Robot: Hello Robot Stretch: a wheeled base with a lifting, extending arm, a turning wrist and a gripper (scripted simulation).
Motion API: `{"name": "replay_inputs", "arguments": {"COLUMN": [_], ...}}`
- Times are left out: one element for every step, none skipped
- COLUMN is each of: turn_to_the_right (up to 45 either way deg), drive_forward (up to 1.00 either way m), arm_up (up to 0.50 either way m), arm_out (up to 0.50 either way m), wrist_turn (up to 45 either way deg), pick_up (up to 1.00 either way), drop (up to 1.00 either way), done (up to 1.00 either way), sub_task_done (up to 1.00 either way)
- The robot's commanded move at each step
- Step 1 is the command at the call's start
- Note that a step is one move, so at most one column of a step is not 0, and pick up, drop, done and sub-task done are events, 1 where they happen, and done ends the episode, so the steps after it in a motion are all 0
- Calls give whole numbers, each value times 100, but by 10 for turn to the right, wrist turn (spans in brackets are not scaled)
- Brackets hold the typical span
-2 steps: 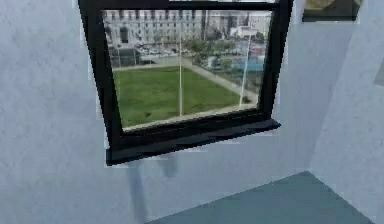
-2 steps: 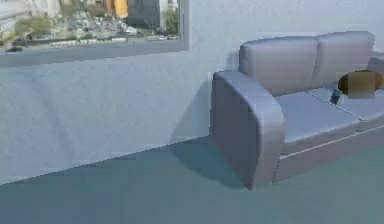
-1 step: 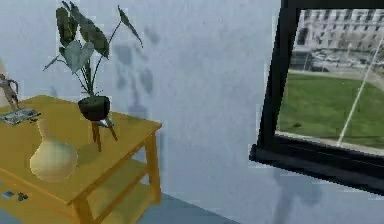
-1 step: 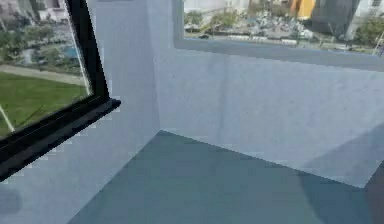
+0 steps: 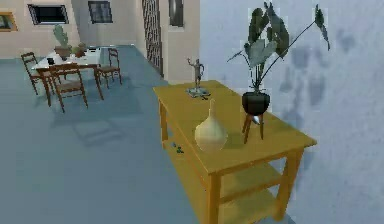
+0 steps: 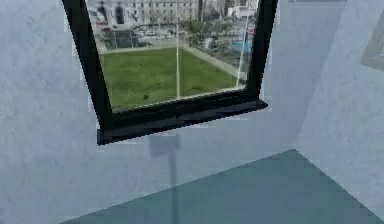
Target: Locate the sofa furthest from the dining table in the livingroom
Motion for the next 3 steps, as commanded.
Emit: {"name": "replay_inputs", "arguments": {"turn_to_the_right": [-420, 0, 0], "drive_forward": [0, 50, 90], "arm_up": [0, 0, 0], "arm_out": [0, 0, 0], "wrist_turn": [0, 0, 0], "pick_up": [0, 0, 0], "drop": [0, 0, 0], "done": [0, 0, 0], "sub_task_done": [0, 0, 0]}}
